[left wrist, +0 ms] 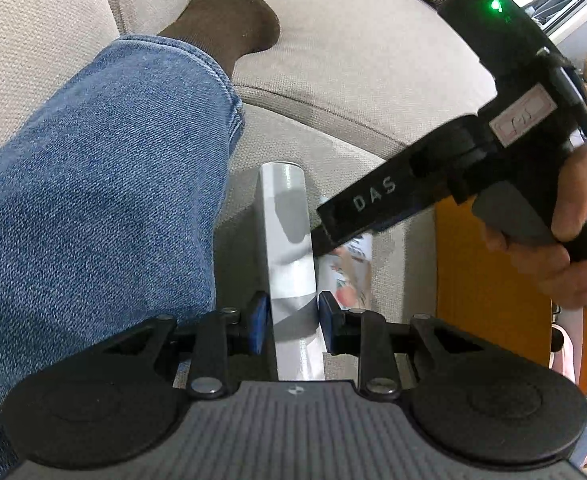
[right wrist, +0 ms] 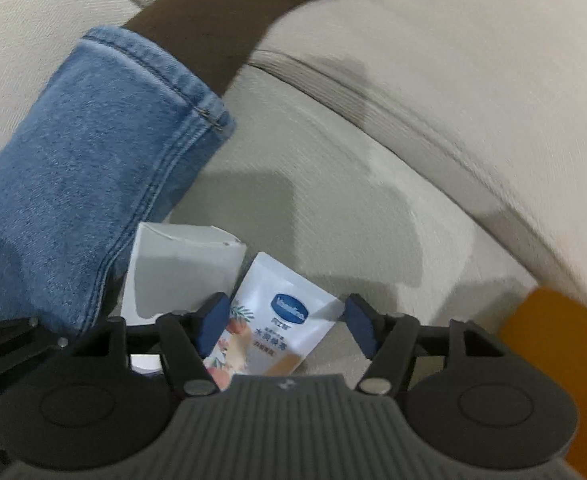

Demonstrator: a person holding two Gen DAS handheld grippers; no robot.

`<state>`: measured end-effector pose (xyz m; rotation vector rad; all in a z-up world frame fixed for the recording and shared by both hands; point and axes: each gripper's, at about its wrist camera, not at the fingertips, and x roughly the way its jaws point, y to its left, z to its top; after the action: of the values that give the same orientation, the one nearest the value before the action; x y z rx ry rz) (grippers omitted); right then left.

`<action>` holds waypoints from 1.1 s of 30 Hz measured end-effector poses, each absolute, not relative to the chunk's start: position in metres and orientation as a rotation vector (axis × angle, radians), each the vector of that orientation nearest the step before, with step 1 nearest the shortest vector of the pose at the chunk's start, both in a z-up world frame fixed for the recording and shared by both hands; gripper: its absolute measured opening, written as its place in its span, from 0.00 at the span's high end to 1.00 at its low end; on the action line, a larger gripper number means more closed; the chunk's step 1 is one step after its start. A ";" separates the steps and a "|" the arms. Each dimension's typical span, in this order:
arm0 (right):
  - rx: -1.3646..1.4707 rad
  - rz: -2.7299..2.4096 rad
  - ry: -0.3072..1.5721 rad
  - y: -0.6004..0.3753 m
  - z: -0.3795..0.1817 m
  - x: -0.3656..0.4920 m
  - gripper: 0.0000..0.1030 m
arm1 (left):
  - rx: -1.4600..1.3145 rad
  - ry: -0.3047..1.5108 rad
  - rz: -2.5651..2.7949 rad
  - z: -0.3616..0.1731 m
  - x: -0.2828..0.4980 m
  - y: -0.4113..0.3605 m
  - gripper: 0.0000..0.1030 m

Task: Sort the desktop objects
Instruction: 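Grasp the white roll with the left tool while the right tool grasps the Vaseline tube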

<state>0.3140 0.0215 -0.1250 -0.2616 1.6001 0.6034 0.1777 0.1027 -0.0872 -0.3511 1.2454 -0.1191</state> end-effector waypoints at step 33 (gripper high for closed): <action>-0.237 0.358 1.567 0.014 -0.122 0.283 0.38 | -0.407 1.227 -0.168 -0.069 0.140 0.106 0.70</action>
<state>0.2834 0.0137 -0.1220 -0.2369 1.5671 0.3578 0.1402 0.1057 -0.0690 -0.4065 1.2265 -0.1684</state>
